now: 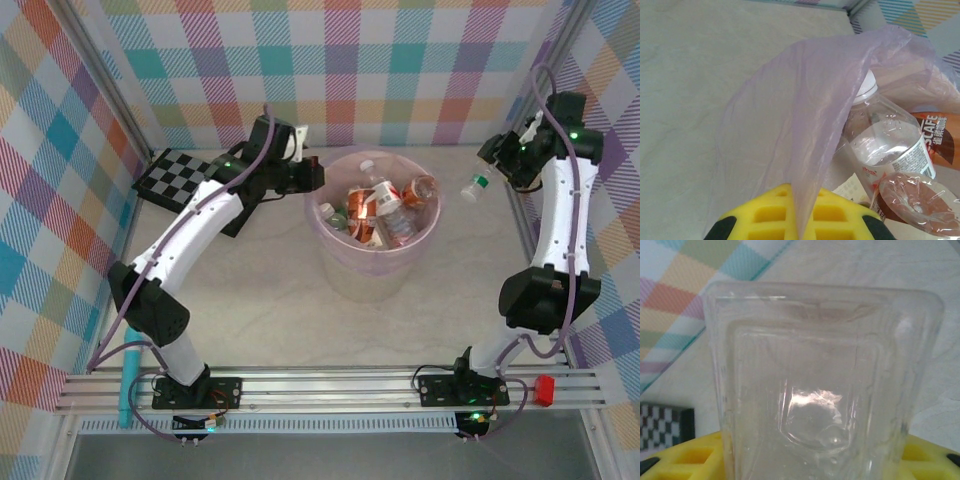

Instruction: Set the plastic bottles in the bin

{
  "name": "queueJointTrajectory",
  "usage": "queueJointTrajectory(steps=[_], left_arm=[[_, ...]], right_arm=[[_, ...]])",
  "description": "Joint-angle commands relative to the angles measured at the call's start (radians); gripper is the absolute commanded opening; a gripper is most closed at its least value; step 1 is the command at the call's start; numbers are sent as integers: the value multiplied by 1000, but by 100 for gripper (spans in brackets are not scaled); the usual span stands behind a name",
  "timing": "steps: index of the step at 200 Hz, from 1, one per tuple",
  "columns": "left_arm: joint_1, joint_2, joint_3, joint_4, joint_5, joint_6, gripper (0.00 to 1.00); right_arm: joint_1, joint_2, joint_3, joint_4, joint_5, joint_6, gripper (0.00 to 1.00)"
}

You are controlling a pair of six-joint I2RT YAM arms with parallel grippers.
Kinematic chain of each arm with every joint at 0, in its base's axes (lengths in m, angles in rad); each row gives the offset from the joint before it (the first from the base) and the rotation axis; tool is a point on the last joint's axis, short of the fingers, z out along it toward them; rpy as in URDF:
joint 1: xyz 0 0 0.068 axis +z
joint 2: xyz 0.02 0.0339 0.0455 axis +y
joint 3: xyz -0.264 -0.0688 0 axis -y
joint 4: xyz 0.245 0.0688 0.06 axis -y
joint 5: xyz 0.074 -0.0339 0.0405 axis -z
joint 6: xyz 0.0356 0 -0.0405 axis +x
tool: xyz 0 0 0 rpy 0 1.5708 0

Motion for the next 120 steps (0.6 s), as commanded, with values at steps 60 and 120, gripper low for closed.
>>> queueJointTrajectory(steps=[60,120], left_arm=[[-102,120,87,55,93,-51,0],[-103,109,110,53,107,-45,0]], right_arm=[[207,-40,449,-374,-159,-116,41],[613,13,404,-328,-7,-74,41]])
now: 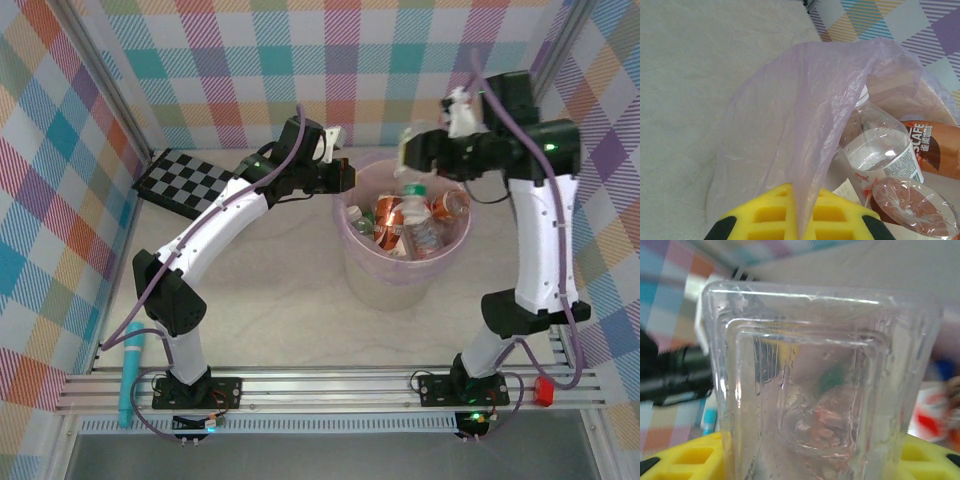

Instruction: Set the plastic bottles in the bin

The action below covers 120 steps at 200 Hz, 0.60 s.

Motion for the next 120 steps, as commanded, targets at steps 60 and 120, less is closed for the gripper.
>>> queueJointTrajectory(steps=[60,120], left_arm=[[-12,-45,-11,-16,12,-33,0],[-13,-64,-19,-23,-10,-42,0]], right_arm=[[196,5,-279,250,196,197,40],[209,-64,-417,330,285,259,70]])
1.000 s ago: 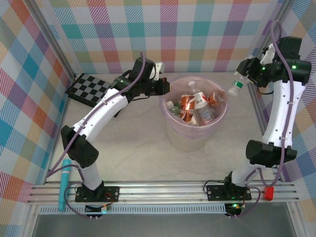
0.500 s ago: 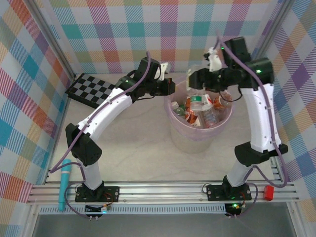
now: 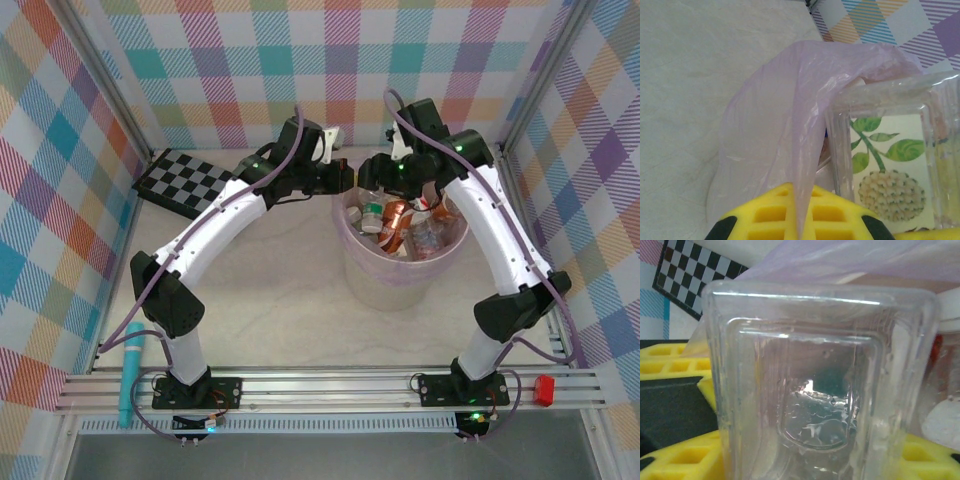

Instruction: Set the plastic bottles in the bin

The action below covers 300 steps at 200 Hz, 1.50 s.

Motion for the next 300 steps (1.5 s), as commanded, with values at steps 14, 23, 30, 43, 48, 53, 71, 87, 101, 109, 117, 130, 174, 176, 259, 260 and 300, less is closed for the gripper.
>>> queueJointTrajectory(steps=[14,23,30,43,48,53,71,87,101,109,117,130,174,176,259,260,300], left_arm=[[-12,-49,-4,-24,-5,-25,0],[-11,-49,-2,-26,-8,-22,0],[-12,-48,0,-28,-10,-21,0],[-11,-47,3,-29,-12,-19,0],[-11,-45,5,-31,-11,-19,0],[-11,-44,9,-32,-12,-19,0],[-12,-43,13,-35,-11,-16,0],[-11,-42,17,-38,-9,-15,0],[-12,-42,18,-37,-7,-16,0],[-11,-41,20,-40,-6,-15,0],[-12,-43,20,-43,-7,-16,0],[-12,-43,22,-50,-13,-12,0],[-11,-45,39,-72,-27,-1,0],[-11,-45,41,-75,-27,0,0],[41,-91,74,-189,-54,38,0],[43,-93,73,-191,-55,39,0],[121,-174,10,-254,-82,63,0]], right_arm=[[6,-59,37,-6,50,14,79],[7,-56,65,-31,47,1,86],[5,-54,83,-48,44,-10,88],[6,-55,110,-74,46,-31,90],[6,-52,124,-87,54,-38,90],[6,-51,137,-99,65,-46,89],[6,-29,205,-139,93,-79,76],[6,0,255,-150,121,-103,65],[6,33,278,-156,140,-119,58],[6,50,279,-158,147,-122,55],[6,69,272,-157,141,-123,53],[9,78,230,-138,127,-116,51],[21,50,57,-14,23,-65,46],[20,50,64,-17,23,-65,46],[-102,11,322,-129,82,-144,65],[-105,9,316,-127,82,-145,65],[-243,-151,-3,63,44,-184,78]])
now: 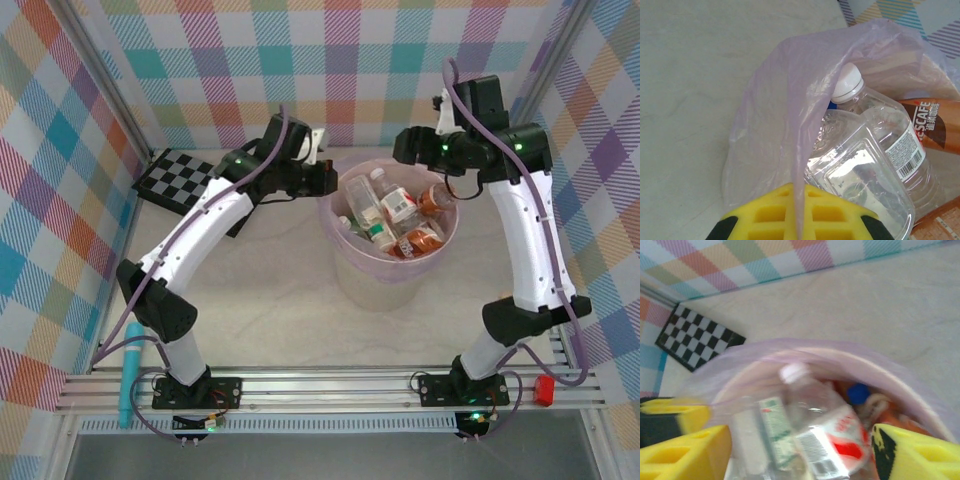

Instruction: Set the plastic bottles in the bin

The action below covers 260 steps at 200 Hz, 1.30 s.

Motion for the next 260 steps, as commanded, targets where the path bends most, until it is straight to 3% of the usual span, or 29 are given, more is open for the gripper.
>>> queueJointTrajectory(steps=[1,39,90,127,137,144,157,176,194,209,239,260], left_arm=[[65,-111,-25,-49,-40,31,0],[144,-196,-126,-45,-39,28,0],[152,-218,-159,-30,-36,20,0],[168,-227,-138,-46,-27,39,27],[179,-237,-139,-44,-24,40,46],[187,-246,-145,-29,-10,41,61],[200,-260,-141,-6,7,59,98],[217,-254,-54,-25,5,134,100],[245,-258,36,-78,-89,217,100],[273,-313,6,-62,-209,274,100],[310,-521,-345,141,-554,314,100],[370,-617,-603,254,-650,278,100]], right_arm=[[-71,-85,-161,118,-37,-38,78],[-215,-218,-422,283,-113,-13,80],[-242,-248,-581,331,-46,-58,88],[-297,-252,-694,362,-60,-50,93],[-302,-252,-723,377,-44,-52,100],[-303,-257,-748,397,-36,-59,99],[-307,-264,-798,444,-22,-69,99],[-306,-235,-843,477,10,-111,100],[-307,-202,-893,517,31,-154,99],[-307,-218,-989,623,43,-173,99],[-308,-214,-1135,794,61,-184,100],[-307,-187,-1206,889,58,-175,99]])
